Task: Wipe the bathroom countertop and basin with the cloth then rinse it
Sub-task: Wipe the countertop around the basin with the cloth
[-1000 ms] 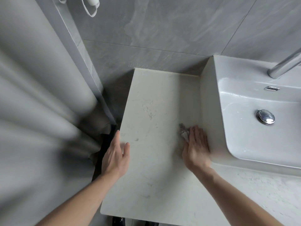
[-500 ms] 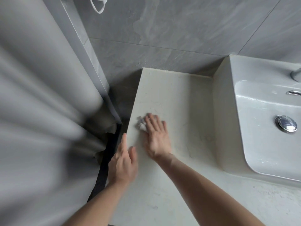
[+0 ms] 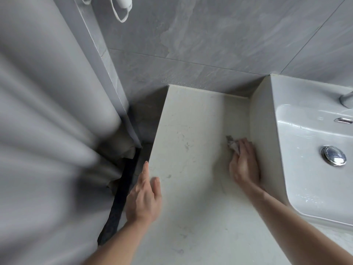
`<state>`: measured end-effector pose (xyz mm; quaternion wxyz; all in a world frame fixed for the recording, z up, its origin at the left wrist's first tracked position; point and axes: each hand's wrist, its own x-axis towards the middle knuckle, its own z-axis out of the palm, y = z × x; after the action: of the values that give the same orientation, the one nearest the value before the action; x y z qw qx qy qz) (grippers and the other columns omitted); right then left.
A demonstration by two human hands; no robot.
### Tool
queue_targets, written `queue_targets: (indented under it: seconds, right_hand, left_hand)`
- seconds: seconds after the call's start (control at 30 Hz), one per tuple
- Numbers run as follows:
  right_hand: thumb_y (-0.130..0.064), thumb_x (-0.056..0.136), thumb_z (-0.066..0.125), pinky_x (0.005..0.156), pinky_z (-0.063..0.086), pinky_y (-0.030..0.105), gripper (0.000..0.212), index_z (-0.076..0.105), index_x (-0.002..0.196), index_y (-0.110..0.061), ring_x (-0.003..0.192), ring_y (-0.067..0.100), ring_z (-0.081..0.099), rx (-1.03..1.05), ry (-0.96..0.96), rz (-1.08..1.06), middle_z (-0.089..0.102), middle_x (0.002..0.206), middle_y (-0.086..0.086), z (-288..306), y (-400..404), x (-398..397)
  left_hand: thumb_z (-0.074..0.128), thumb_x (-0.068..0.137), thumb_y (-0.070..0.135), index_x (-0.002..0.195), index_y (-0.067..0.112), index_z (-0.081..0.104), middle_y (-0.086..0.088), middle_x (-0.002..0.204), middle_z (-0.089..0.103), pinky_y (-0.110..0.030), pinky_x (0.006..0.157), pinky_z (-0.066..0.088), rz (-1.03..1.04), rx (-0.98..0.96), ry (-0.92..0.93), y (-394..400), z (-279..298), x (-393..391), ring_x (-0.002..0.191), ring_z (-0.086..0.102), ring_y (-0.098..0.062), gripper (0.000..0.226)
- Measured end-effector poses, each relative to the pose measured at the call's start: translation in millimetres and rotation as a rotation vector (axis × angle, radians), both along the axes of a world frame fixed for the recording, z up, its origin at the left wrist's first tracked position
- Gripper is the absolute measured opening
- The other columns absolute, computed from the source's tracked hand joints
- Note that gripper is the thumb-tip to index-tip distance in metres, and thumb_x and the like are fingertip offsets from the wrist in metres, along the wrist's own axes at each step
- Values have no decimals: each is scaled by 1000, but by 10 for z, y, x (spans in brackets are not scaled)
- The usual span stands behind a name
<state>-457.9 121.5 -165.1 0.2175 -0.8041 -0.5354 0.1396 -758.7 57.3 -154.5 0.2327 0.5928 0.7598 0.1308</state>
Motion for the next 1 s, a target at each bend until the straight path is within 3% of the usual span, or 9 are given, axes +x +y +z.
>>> queue_targets:
  seconds: [0.1, 0.23, 0.43, 0.53, 0.63, 0.7, 0.8, 0.9, 1.0]
  right_hand:
    - [-36, 96, 28, 121, 25, 50, 65, 44, 152, -6, 148, 32, 36, -81, -207, 27, 39, 161, 12, -41, -68, -112]
    - [-45, 96, 29, 124, 13, 54, 69, 35, 157, -15, 154, 26, 21, -104, -171, -46, 28, 167, 3, -16, 95, -569]
    - [-37, 85, 38, 127, 2, 50, 80, 25, 162, -16, 158, 28, 9, -118, -72, 362, 15, 171, 5, 88, 394, -1507]
    - [-28, 90, 40, 128, -2, 47, 74, 24, 162, -15, 159, 26, 4, -98, -40, 584, 12, 171, 4, 136, 437, -1967]
    - [-21, 95, 38, 128, 3, 46, 65, 32, 159, -11, 159, 24, 5, -100, 17, 685, 17, 170, 6, 126, 469, -2046]
    - [-14, 96, 38, 129, 5, 43, 61, 36, 157, -11, 158, 24, 12, -72, 95, 644, 23, 169, 7, 99, 477, -1816]
    - [-11, 91, 39, 127, 9, 42, 60, 45, 151, -9, 155, 29, 23, -1, 149, 408, 32, 165, 11, 96, 485, -1191]
    - [-18, 96, 36, 123, 22, 44, 48, 57, 137, -6, 147, 33, 37, 37, 54, 112, 46, 155, 16, 149, 525, -445]
    - [-25, 93, 34, 113, 36, 51, 48, 58, 128, -3, 134, 42, 45, -53, -107, 1, 51, 144, 20, 101, 516, 20]
  left_hand:
    - [31, 103, 47, 160, 30, 15, 1, 154, 47, -40, 89, 50, -8, 7, 0, -6, -5, -4, 121, 62, -33, 62]
    - [28, 102, 47, 159, 30, 17, 2, 154, 48, -39, 86, 52, -16, 15, -3, -1, -32, -8, 119, 63, -31, 61]
    - [28, 103, 46, 160, 33, 11, 8, 161, 35, -38, 95, 49, -25, 2, -15, 3, -32, -26, 131, 55, -26, 61]
    - [18, 102, 56, 160, 37, 4, 13, 164, 26, -37, 102, 45, -27, -10, -41, 18, -42, -36, 138, 48, -21, 63]
    - [19, 100, 57, 160, 37, 4, 14, 164, 26, -37, 104, 45, -21, -7, -57, 20, -40, -29, 138, 48, -19, 64]
    - [23, 101, 53, 160, 35, 9, 12, 163, 31, -38, 101, 46, -19, 4, -48, 9, -27, -20, 136, 51, -22, 63]
    - [30, 102, 46, 160, 31, 15, 7, 159, 39, -38, 96, 49, -19, 9, -20, 1, -17, -17, 130, 56, -27, 62]
    - [31, 102, 45, 160, 30, 15, 7, 160, 39, -38, 93, 51, -17, -9, -10, 6, 1, -4, 127, 58, -28, 62]
    - [29, 101, 48, 159, 32, 14, 7, 159, 40, -38, 91, 52, -18, -12, -6, -4, 13, -13, 125, 60, -28, 62]
